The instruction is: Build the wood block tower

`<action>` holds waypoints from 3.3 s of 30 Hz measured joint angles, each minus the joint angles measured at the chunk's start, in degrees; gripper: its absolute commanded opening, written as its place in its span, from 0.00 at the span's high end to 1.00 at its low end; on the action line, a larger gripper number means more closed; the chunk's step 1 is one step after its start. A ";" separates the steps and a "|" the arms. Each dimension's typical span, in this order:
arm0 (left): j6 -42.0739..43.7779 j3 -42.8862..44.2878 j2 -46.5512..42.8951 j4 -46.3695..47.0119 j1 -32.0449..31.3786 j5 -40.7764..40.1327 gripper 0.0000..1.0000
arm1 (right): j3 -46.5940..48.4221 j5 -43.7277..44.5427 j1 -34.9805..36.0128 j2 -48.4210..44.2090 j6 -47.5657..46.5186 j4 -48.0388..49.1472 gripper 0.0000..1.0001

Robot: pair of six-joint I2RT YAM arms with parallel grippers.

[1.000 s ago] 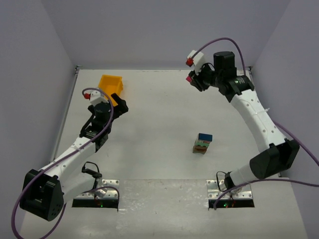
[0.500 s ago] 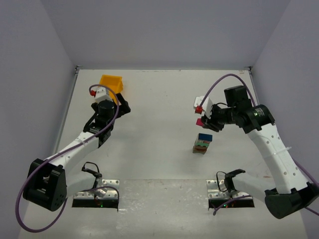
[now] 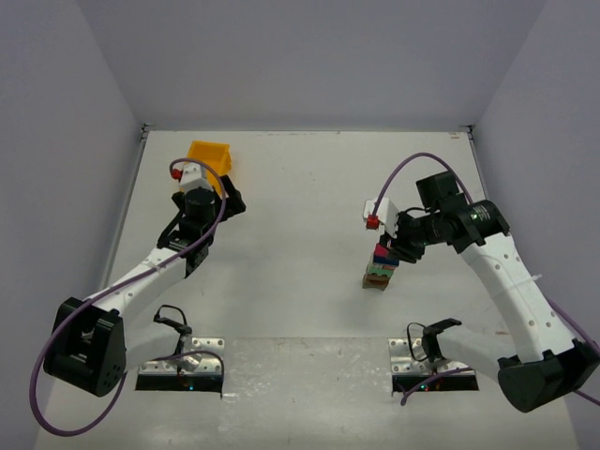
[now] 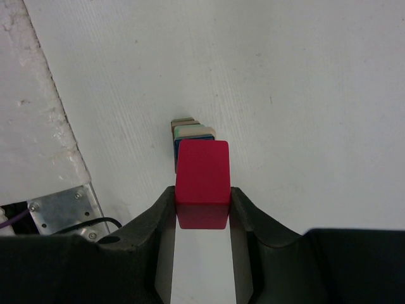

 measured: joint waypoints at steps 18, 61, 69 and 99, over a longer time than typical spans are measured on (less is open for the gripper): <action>0.72 0.00 0.54 0.32 -0.02 0.11 0.00 | -4.07 -0.37 -0.29 -1.04 -0.46 1.91 0.88; 2.77 0.24 2.88 0.34 -1.60 0.48 0.00 | -6.76 0.34 -0.78 -0.55 -2.28 4.74 0.78; 2.98 0.63 3.58 0.31 -1.97 0.46 0.00 | -6.91 0.34 -1.07 -0.55 -2.53 4.77 0.70; 4.21 1.59 5.88 0.27 -3.46 -1.21 0.00 | -7.04 -0.68 -1.43 -1.22 -3.09 5.15 0.75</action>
